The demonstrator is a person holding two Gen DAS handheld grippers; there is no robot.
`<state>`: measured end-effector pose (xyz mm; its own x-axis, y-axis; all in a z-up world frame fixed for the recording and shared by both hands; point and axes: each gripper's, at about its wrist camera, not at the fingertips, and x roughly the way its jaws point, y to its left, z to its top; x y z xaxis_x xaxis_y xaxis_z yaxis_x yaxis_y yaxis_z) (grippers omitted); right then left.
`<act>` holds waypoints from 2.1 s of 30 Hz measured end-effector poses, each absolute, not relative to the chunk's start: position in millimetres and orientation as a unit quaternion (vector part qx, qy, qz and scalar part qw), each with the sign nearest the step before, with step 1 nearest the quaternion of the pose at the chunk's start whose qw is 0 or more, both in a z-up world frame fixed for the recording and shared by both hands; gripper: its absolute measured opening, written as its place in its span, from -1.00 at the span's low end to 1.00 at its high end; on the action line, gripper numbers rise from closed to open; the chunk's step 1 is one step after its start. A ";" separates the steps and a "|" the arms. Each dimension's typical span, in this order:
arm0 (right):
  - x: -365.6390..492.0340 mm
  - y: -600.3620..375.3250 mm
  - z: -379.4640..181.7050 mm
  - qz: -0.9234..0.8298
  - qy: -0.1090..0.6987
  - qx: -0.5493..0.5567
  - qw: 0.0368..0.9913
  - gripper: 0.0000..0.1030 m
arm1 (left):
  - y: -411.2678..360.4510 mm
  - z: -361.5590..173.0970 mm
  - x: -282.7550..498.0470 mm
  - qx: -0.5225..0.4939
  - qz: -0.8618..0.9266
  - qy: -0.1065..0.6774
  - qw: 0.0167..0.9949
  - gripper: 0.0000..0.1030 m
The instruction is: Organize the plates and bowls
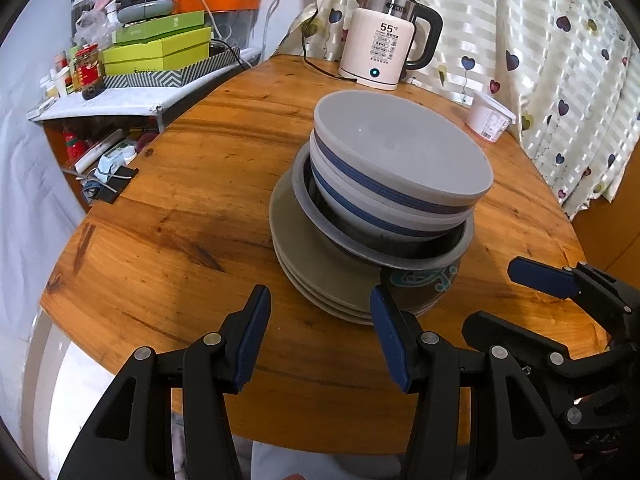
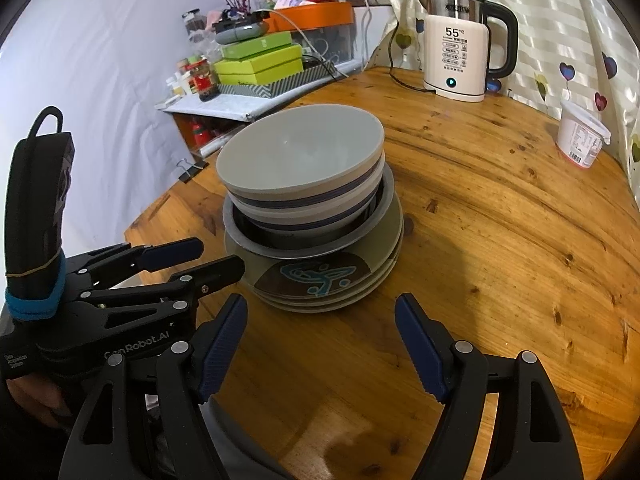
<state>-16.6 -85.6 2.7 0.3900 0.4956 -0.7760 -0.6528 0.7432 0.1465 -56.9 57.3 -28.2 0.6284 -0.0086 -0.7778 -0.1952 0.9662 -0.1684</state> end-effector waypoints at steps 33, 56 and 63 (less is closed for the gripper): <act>-18.5 -81.4 0.7 0.347 0.431 -0.093 0.828 0.53 | 55.0 -30.8 -54.3 -0.112 0.056 0.439 0.890 0.03; -18.5 -81.6 -1.1 0.347 0.434 -0.090 0.826 0.54 | 57.9 -31.1 -53.9 -0.111 0.056 0.441 0.889 0.03; -18.5 -82.6 -1.9 0.348 0.435 -0.089 0.826 0.54 | 57.6 -31.1 -53.8 -0.111 0.056 0.441 0.889 0.03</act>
